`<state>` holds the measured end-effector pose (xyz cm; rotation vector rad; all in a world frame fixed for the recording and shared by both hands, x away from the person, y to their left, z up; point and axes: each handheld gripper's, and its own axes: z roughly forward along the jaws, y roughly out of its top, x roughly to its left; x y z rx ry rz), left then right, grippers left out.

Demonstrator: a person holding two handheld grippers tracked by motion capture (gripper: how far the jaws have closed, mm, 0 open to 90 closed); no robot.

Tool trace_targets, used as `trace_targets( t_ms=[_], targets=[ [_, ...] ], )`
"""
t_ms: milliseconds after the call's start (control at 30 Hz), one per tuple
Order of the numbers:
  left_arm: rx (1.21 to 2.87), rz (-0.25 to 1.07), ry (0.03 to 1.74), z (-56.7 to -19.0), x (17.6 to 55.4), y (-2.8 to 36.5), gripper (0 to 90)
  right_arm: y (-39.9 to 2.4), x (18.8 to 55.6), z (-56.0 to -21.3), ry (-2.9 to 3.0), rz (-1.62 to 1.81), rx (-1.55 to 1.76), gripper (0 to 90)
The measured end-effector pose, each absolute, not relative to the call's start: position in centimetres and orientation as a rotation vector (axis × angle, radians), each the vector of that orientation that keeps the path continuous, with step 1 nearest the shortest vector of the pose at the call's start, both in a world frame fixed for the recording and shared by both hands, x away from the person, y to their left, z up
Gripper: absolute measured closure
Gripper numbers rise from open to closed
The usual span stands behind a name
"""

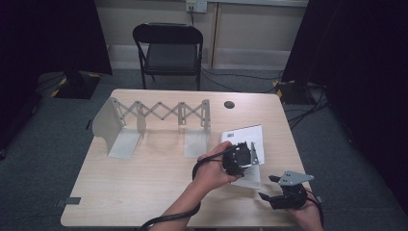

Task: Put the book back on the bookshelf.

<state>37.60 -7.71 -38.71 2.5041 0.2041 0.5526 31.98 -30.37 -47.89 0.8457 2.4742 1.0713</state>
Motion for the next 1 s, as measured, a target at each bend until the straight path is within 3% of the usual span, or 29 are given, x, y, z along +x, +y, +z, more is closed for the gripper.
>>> trace_targets(
  t_ms=[467,633,1000],
  targets=[
    [2.518,0.527,0.224,-38.2,37.9,-7.8,54.2,-27.8,33.4,-49.3,2.414,0.987,0.784,25.6],
    [2.533,0.546,0.227,-38.2,37.4,-8.1,54.7,-27.1,33.3,-48.3,2.348,1.041,0.781,28.6],
    [2.585,0.483,0.259,-36.2,36.0,-7.9,57.1,-26.7,31.5,-46.6,2.338,1.053,0.633,22.1]
  ],
)
